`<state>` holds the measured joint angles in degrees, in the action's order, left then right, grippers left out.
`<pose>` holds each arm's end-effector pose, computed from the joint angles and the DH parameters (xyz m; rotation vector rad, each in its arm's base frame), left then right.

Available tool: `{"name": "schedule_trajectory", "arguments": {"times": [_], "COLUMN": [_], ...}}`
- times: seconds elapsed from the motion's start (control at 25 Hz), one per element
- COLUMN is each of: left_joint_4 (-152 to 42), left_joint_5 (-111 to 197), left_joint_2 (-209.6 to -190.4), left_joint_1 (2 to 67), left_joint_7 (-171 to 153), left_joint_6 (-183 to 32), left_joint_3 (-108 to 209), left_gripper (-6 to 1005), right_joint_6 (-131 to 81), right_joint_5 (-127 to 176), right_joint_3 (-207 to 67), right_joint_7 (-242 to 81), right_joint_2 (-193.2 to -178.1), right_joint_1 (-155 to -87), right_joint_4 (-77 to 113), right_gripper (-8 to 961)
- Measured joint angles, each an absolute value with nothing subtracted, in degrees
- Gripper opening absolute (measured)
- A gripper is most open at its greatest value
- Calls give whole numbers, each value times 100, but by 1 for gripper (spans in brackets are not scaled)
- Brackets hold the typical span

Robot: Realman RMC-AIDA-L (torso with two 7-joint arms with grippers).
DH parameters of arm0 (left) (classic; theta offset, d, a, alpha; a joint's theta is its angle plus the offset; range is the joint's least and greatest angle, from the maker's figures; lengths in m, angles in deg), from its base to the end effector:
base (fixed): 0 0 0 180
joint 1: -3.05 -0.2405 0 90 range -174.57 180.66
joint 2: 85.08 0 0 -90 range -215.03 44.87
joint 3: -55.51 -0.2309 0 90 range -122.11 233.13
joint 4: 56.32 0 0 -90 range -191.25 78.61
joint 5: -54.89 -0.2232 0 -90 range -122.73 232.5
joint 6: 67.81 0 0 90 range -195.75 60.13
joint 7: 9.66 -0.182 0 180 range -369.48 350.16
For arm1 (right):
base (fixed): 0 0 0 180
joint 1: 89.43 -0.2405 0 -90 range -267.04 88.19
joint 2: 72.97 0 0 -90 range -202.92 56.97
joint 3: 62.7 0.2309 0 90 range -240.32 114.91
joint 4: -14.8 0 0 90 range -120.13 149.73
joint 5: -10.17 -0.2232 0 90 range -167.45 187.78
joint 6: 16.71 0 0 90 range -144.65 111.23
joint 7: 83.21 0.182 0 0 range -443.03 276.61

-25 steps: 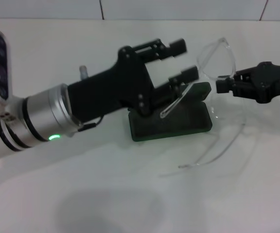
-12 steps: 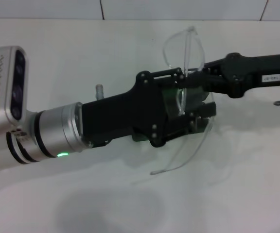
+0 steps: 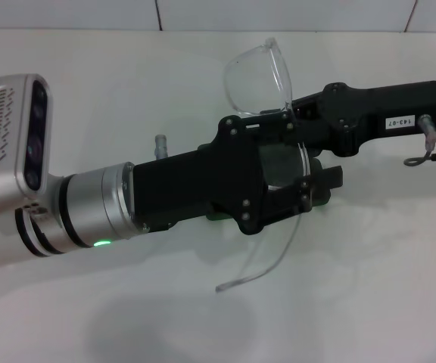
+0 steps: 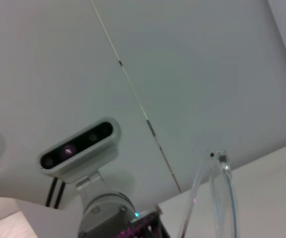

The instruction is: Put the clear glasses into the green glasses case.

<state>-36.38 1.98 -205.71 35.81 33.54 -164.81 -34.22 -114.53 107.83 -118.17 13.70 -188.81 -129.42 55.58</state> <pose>-0.1227 0.2830 -0.0778 -2.6470 0.0519 -1.4856 0.1215 0.3539 -0.0081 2.8742 -0.5556 -0.9222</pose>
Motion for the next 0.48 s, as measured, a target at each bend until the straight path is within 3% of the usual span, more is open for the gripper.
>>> {"name": "schedule_trajectory", "arguments": {"times": [0.48], "left_joint_4": [-3647], "left_joint_5": [208], "left_joint_2": [-20560], "left_joint_1": [3574], "left_joint_7": [3338], "left_joint_6": [-16484], "left_joint_3": [-3399], "left_gripper": [480], "right_joint_6": [-11642], "right_joint_5": [10663], "right_joint_3": [-11835], "right_joint_7": [1395], "right_joint_2": [-18850], "right_joint_1": [-12845], "right_joint_4": [5561], "right_gripper": [112]}}
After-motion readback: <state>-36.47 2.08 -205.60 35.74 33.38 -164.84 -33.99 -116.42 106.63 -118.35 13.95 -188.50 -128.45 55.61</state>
